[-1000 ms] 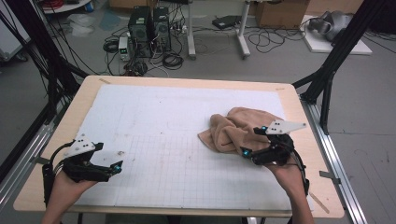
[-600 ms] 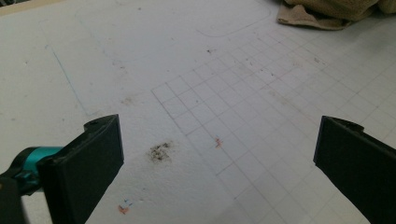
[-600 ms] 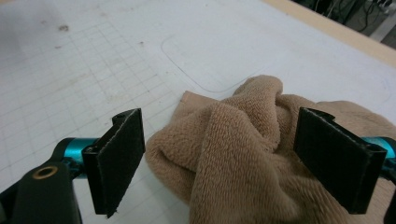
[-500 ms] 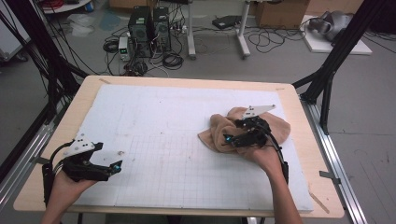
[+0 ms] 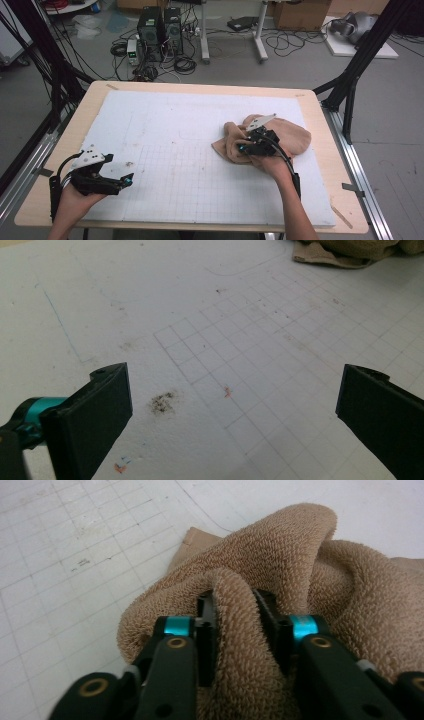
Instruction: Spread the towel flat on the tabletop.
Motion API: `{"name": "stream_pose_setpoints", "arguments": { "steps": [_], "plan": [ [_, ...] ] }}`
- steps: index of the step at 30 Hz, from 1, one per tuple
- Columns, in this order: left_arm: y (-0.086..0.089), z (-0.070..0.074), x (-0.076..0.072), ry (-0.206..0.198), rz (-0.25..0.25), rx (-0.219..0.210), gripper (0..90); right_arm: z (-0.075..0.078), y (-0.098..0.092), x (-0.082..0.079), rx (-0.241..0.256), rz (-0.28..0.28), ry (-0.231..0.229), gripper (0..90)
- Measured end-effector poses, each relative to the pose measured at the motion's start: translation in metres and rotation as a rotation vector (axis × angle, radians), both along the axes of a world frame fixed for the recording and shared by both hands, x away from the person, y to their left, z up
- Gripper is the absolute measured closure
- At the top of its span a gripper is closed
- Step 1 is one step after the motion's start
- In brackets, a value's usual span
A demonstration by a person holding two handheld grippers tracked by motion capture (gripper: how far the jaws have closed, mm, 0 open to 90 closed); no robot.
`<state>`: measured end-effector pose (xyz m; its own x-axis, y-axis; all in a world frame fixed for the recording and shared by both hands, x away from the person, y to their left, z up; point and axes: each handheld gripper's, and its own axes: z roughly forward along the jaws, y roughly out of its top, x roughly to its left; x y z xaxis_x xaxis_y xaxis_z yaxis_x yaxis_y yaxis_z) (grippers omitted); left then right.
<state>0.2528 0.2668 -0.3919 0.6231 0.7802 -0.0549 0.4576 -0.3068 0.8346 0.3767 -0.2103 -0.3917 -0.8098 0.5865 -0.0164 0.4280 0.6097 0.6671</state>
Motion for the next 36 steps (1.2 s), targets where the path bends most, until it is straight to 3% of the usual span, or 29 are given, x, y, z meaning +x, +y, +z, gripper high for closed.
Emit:
{"name": "stream_pose_setpoints", "arguments": {
  "steps": [6,12,16,17,18,24,27,29,30,32,36],
  "plan": [
    [0.0,-0.001,0.001,0.002,0.002,-0.003,2.0,0.014,0.007,-0.004,0.07,0.074,-0.004,79.7],
    [-0.001,0.001,0.001,-0.003,-0.004,-0.002,1.9,0.041,0.028,-0.015,0.131,0.175,-0.033,79.5],
    [-0.001,0.002,0.0,-0.005,-0.002,-0.003,2.0,0.052,0.047,-0.029,0.152,0.274,-0.045,79.4],
    [-0.001,0.003,-0.001,-0.008,0.0,-0.005,2.0,0.052,0.047,-0.029,0.152,0.274,-0.045,79.4],
    [-0.001,0.004,-0.001,-0.011,0.0,-0.006,1.9,0.057,0.058,-0.042,0.167,0.329,-0.044,79.3],
    [-0.004,0.006,-0.002,-0.02,-0.01,-0.006,2.0,0.062,0.083,-0.08,0.221,0.486,-0.033,79.2],
    [-0.008,0.005,-0.001,-0.019,-0.016,-0.003,1.9,0.054,0.091,-0.097,0.2,0.545,-0.005,77.4],
    [-0.009,0.005,0.0,-0.018,-0.022,-0.001,1.9,0.045,0.092,-0.102,0.162,0.544,0.013,70.2],
    [-0.014,0.003,0.002,-0.015,-0.035,0.002,1.9,0.042,0.089,-0.103,0.167,0.536,0.025,65.8],
    [-0.018,0.003,0.003,-0.012,-0.043,0.007,2.0,0.038,0.079,-0.103,0.218,0.5,0.038,57.5],
    [-0.033,0.002,0.01,-0.012,-0.087,0.015,4.3,0.045,0.058,-0.104,0.257,0.445,0.021,48.8]
  ]
}}
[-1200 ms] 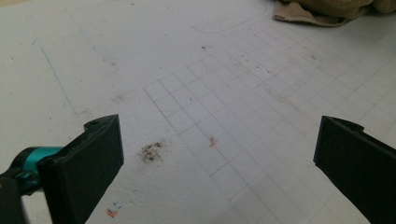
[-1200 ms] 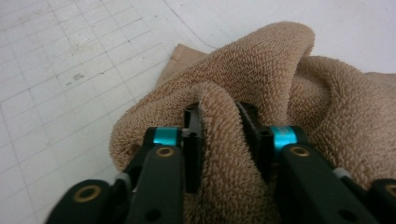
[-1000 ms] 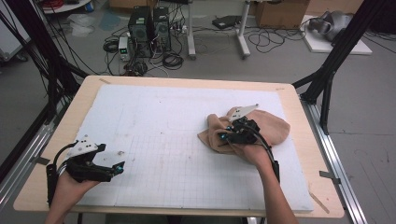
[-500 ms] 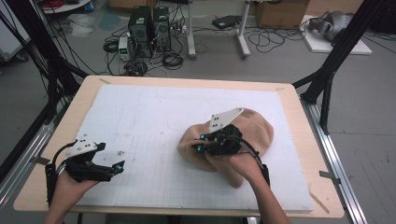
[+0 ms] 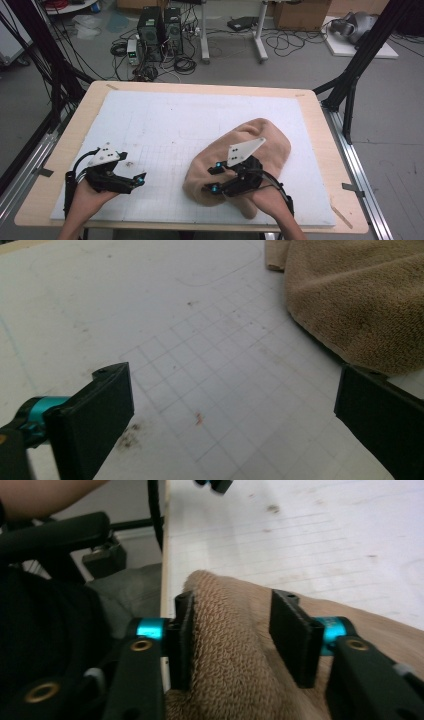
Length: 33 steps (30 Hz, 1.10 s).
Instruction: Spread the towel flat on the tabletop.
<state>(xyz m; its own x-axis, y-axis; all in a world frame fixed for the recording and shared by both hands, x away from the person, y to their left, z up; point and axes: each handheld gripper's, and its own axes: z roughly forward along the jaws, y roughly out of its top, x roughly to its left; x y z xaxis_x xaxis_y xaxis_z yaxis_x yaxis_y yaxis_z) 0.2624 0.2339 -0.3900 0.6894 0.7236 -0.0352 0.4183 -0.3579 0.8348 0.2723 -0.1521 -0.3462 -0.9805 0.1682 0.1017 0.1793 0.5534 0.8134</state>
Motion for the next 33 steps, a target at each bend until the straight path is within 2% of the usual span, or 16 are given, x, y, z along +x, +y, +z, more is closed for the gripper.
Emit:
{"name": "stream_pose_setpoints", "arguments": {
  "steps": [3,4,6,9,10,11,12,13,14,19,22,27,28,29,31,33],
  "plan": [
    [-0.013,-0.001,0.005,0.0,-0.03,-0.002,4.4,0.004,-0.012,0.0,0.016,-0.026,-0.003,46.4],
    [-0.019,-0.001,0.008,0.0,-0.039,0.0,4.9,0.009,-0.022,-0.002,0.051,-0.046,0.012,43.3],
    [-0.027,-0.001,0.011,0.001,-0.055,-0.001,5.7,0.014,-0.032,-0.004,0.064,-0.071,0.003,43.1],
    [-0.036,0.0,0.015,-0.007,-0.07,-0.001,6.6,0.016,-0.042,-0.004,0.037,-0.116,-0.029,43.4],
    [-0.04,0.001,0.017,-0.01,-0.077,-0.003,8.6,0.015,-0.052,-0.002,0.004,-0.17,-0.041,43.3],
    [-0.041,0.001,0.018,-0.011,-0.079,-0.001,8.6,0.015,-0.052,-0.002,0.004,-0.17,-0.041,43.3],
    [-0.044,0.002,0.02,-0.016,-0.074,0.0,11.9,0.01,-0.061,0.001,-0.027,-0.226,-0.073,43.3],
    [-0.046,0.003,0.022,-0.017,-0.072,0.002,11.9,0.01,-0.061,0.001,-0.027,-0.226,-0.073,43.3],
    [-0.049,0.004,0.025,-0.017,-0.068,-0.005,19.4,0.003,-0.071,0.004,-0.037,-0.278,-0.08,43.3],
    [-0.067,0.005,0.039,-0.01,-0.101,-0.01,25.1,-0.018,-0.089,0.012,-0.06,-0.377,-0.071,42.1],
    [-0.075,0.005,0.043,-0.002,-0.116,-0.002,25.5,-0.026,-0.096,0.016,-0.062,-0.391,-0.053,42.2],
    [-0.095,0.0,0.054,0.005,-0.148,0.011,30.4,-0.05,-0.111,0.022,-0.163,-0.461,-0.049,44.3],
    [-0.099,-0.002,0.057,0.012,-0.155,0.007,30.4,-0.05,-0.111,0.022,-0.163,-0.461,-0.049,44.3],
    [-0.104,-0.004,0.06,0.017,-0.163,0.011,32.5,-0.062,-0.116,0.023,-0.177,-0.476,-0.031,46.0],
    [-0.114,-0.009,0.064,0.026,-0.171,0.013,33.2,-0.07,-0.119,0.023,-0.175,-0.491,-0.008,46.8],
    [-0.123,-0.017,0.07,0.062,-0.163,0.0,33.1,-0.073,-0.12,0.023,-0.175,-0.494,0.001,47.5]
  ]
}}
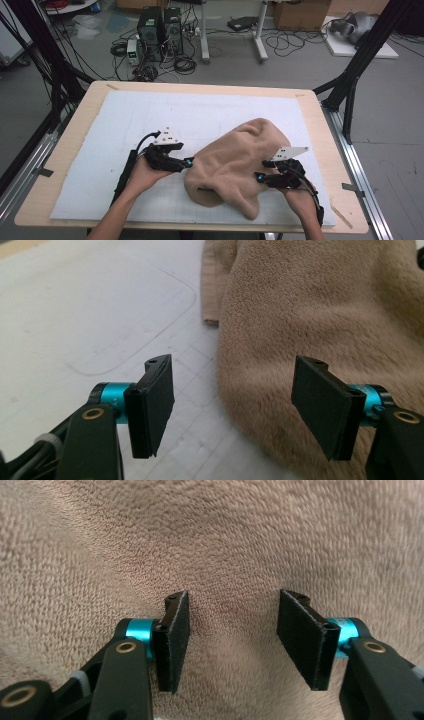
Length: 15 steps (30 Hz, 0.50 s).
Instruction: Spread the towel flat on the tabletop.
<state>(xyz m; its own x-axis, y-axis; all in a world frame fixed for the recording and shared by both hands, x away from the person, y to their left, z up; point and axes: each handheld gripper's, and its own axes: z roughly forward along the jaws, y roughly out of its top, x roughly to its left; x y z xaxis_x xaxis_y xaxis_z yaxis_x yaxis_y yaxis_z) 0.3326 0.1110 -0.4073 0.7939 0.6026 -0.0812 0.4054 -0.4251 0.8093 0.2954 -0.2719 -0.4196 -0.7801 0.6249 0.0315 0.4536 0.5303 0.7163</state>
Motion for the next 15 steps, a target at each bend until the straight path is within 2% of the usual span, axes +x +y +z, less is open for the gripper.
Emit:
{"name": "stream_pose_setpoints", "arguments": {
  "steps": [2,4,5,6,7,9,10,11,15],
  "plan": [
    [-0.011,-0.013,0.009,0.07,-0.004,0.019,35.1,-0.007,0.001,-0.001,0.005,0.007,0.0,50.9],
    [-0.02,-0.023,0.012,0.101,-0.024,0.045,35.9,-0.009,0.002,-0.001,0.0,0.007,0.001,51.5],
    [-0.025,-0.026,0.013,0.103,-0.039,0.058,40.2,-0.013,0.003,0.0,0.003,0.011,0.014,53.2],
    [-0.029,-0.028,0.012,0.092,-0.054,0.078,40.2,-0.013,0.003,0.0,0.003,0.011,0.014,53.2],
    [-0.033,-0.03,0.011,0.082,-0.068,0.099,45.9,-0.016,0.003,0.002,0.014,0.012,0.029,55.2],
    [-0.038,-0.033,0.01,0.071,-0.078,0.13,50.2,-0.018,0.003,0.004,0.023,0.011,0.038,57.7],
    [-0.04,-0.033,0.009,0.056,-0.078,0.137,53.0,-0.018,0.004,0.004,0.023,0.011,0.039,58.6],
    [-0.04,-0.033,0.009,0.056,-0.072,0.136,57.1,-0.019,0.004,0.004,0.024,0.009,0.038,59.3],
    [-0.041,-0.033,0.008,0.058,-0.105,0.125,74.6,-0.02,0.004,0.005,0.033,0.016,0.038,64.4]
  ]
}}
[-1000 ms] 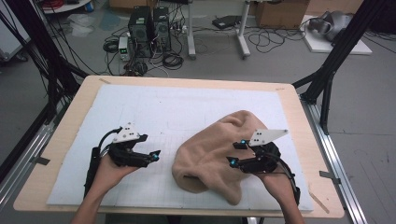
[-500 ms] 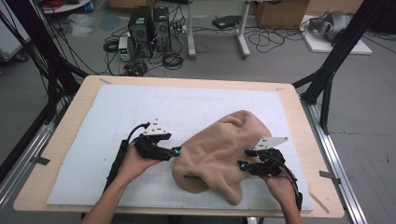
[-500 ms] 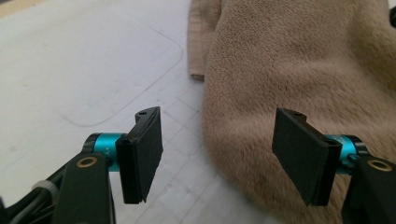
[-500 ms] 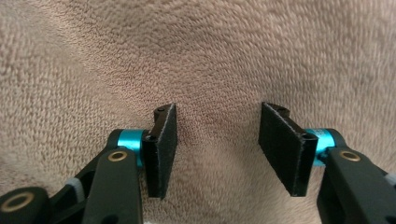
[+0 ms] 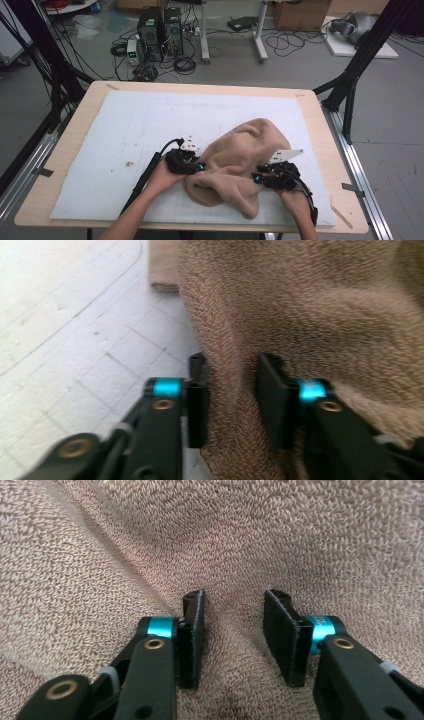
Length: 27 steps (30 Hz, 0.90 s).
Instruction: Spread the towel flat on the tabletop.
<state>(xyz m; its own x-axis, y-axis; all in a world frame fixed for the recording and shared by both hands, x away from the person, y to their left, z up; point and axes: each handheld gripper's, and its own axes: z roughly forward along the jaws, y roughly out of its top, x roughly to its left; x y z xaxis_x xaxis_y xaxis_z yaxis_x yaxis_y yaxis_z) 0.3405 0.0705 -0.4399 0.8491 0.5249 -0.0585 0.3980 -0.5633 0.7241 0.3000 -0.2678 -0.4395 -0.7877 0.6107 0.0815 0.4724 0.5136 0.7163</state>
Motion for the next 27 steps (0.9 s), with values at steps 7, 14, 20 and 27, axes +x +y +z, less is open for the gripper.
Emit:
{"name": "stream_pose_setpoints", "arguments": {
  "steps": [7,14,20,27],
  "plan": [
    [-0.002,0.001,-0.002,-0.009,-0.022,0.014,82.6,0.0,-0.001,0.002,0.016,0.009,0.002,75.1],
    [0.006,0.005,0.0,-0.01,0.009,0.025,83.5,0.003,-0.002,0.006,0.03,0.042,0.011,82.6],
    [0.023,0.015,-0.001,-0.02,0.046,-0.012,83.8,0.013,0.002,0.012,0.013,0.063,0.019,83.8],
    [0.059,0.04,-0.007,-0.077,0.103,-0.041,84.0,0.03,0.017,0.019,0.021,0.094,-0.004,83.9]
  ]
}}
